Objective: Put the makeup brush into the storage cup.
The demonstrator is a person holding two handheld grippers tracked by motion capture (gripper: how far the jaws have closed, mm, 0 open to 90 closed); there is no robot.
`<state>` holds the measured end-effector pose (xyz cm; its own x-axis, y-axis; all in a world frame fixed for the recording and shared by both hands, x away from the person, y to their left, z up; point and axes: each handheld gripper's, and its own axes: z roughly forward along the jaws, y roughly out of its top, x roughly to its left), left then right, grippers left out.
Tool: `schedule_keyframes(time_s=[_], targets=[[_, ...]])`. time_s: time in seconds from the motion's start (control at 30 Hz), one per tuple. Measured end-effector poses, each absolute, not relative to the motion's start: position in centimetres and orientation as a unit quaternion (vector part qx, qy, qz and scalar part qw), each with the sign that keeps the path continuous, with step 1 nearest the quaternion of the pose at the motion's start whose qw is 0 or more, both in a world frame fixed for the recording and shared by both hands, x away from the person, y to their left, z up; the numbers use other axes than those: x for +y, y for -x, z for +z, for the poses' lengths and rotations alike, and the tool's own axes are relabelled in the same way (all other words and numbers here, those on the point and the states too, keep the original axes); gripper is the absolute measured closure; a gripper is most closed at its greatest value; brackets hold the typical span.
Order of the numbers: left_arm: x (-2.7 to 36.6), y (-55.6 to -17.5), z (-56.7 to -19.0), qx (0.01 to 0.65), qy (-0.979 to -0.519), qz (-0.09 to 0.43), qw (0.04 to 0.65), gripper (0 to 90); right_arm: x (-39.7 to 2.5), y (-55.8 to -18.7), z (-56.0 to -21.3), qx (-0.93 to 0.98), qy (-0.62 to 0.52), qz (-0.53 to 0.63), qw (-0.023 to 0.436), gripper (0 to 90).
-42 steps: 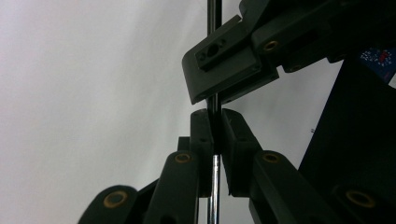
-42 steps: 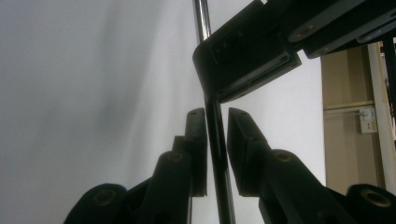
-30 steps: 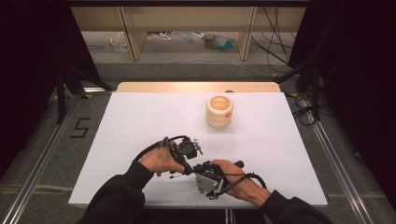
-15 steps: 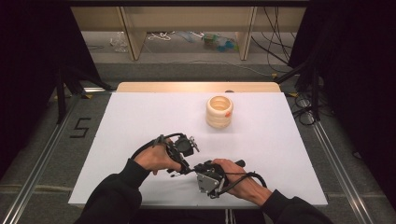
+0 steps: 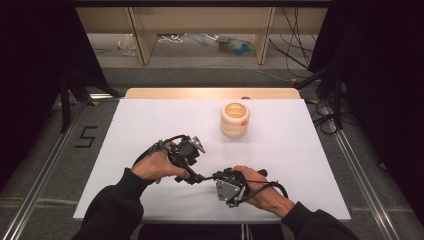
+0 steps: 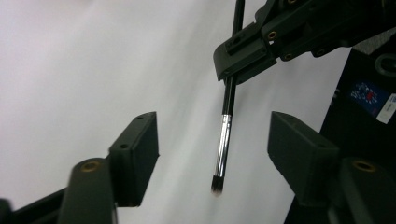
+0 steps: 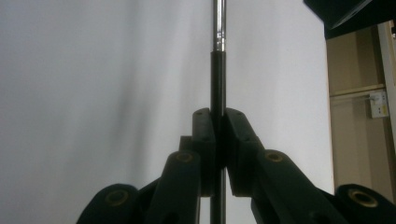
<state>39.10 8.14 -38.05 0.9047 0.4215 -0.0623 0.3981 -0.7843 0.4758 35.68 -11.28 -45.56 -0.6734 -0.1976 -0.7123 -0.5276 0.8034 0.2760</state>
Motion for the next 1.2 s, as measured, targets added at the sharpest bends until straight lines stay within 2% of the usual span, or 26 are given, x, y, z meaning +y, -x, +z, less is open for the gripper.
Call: schedule_keyframes(time_s=[0.13, 0.43, 0.5, 0.63, 0.67, 0.7, 0.93, 1.2], targets=[[8.6, -38.9, -37.7, 0.227, -0.931, 0.029, 0.284, 28.8, -11.7, -35.9, -45.4, 0.89, 0.176, 0.244, 0.343, 84.2], [9.6, -38.5, -37.2, 0.22, -0.925, 0.038, 0.308, 24.9, -12.8, -36.8, -45.3, 0.898, 0.136, 0.257, 0.329, 84.2], [9.9, -38.2, -37.4, 0.232, -0.915, 0.041, 0.328, 24.5, -13.1, -37.4, -45.1, 0.892, 0.151, 0.263, 0.335, 84.2], [11.0, -38.1, -37.3, 0.224, -0.915, 0.05, 0.332, 23.1, -13.9, -38.0, -45.1, 0.897, 0.107, 0.274, 0.33, 84.2], [11.2, -37.9, -37.6, 0.233, -0.903, 0.047, 0.359, 22.5, -14.1, -38.2, -45.0, 0.897, 0.108, 0.276, 0.329, 84.2], [11.2, -37.9, -37.6, 0.233, -0.903, 0.047, 0.359, 22.5, -14.1, -38.2, -45.0, 0.897, 0.108, 0.276, 0.329, 84.2], [11.9, -37.3, -39.1, 0.238, -0.889, 0.065, 0.385, 22.2, -15.3, -39.1, -44.8, 0.898, 0.018, 0.338, 0.28, 84.2], [12.3, -37.0, -40.8, 0.25, -0.873, 0.086, 0.41, 22.2, -16.0, -39.7, -44.5, 0.884, -0.037, 0.391, 0.253, 84.2]])
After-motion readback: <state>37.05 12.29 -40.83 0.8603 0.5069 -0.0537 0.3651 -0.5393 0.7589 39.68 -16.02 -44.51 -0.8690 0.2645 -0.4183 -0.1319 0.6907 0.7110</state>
